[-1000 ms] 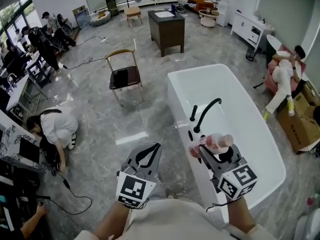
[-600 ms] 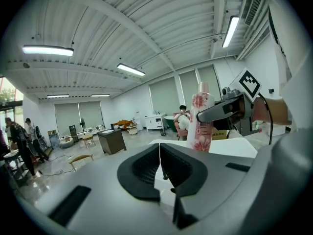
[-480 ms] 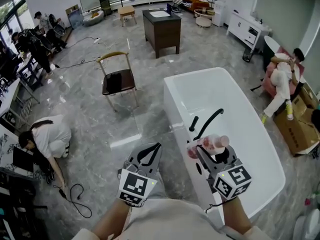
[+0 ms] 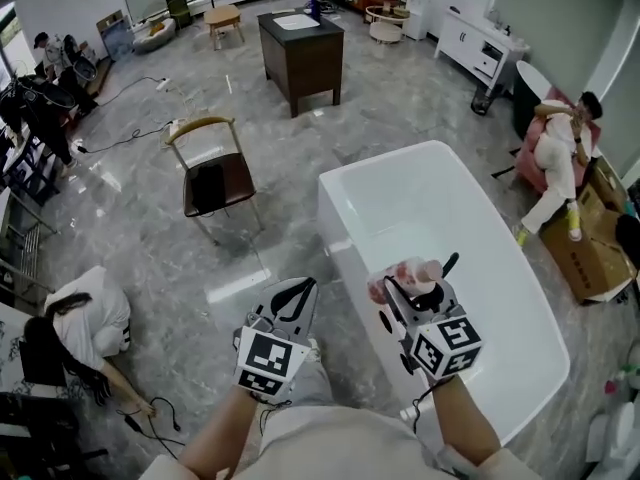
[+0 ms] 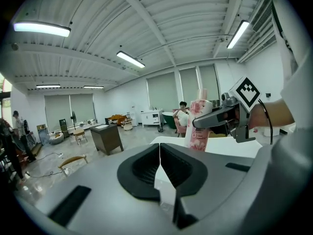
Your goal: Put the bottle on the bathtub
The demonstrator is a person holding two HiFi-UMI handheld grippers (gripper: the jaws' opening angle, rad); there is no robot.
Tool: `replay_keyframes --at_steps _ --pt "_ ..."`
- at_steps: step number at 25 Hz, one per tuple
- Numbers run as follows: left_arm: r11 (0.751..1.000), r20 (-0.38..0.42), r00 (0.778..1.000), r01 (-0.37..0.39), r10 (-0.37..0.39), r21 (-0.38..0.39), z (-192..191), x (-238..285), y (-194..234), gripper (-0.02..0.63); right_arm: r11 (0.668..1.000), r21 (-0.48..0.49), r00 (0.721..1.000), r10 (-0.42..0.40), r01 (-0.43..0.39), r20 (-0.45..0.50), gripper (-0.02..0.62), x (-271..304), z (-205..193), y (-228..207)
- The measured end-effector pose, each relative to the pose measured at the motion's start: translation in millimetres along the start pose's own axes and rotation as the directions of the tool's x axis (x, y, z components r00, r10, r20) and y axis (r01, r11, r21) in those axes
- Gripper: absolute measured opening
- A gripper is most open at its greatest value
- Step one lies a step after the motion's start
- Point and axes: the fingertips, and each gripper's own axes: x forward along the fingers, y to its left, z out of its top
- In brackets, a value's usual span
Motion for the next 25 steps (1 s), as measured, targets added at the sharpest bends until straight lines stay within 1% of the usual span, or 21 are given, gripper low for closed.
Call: replay_keyframes --at_steps 3,6,10,13,16,18,22,25 --pt "1.0 -0.022 1.0 0.02 -0.02 0.001 -6 31 44 0.021 0.999 0.01 0.999 -0.049 0.049 0.002 0.249 53 10 -19" --pt "0.999 -0.036 0.998 0.044 -0.045 -0.021 -17 59 77 0.021 0.994 0.035 0.995 -0.104 0.103 0.004 0.249 97 11 -40" --pt "0.998 -0.056 0.997 0.056 -0.057 -0.033 -31 101 114 0.021 0.987 0.023 0.987 -0.158 0.158 0.001 0.249 149 10 -71" --pt "0.997 -0.082 0.994 0.062 -0.066 -0.052 -49 130 129 0.021 0.981 -0.005 0.981 -0.192 0.192 -0.038 0.249 176 -3 -92" --pt "0.995 -0.117 0.991 0.059 -0.069 -0.084 -76 153 142 0.021 0.981 -0.006 0.98 -0.193 0.193 -0.057 0.249 202 -19 -105" --pt "0.994 -0.128 0.989 0.057 -0.068 -0.09 -86 168 151 0.021 0.981 -0.009 0.979 -0.192 0.191 -0.063 0.249 222 -29 -114" --pt "0.991 -0.124 0.99 0.054 -0.069 -0.119 -101 203 161 0.021 0.983 0.001 0.979 -0.182 0.182 -0.088 0.249 259 -61 -137" --pt "0.991 -0.125 0.99 0.052 -0.068 -0.126 -115 230 166 0.021 0.986 0.002 0.979 -0.168 0.169 -0.112 0.249 287 -92 -154"
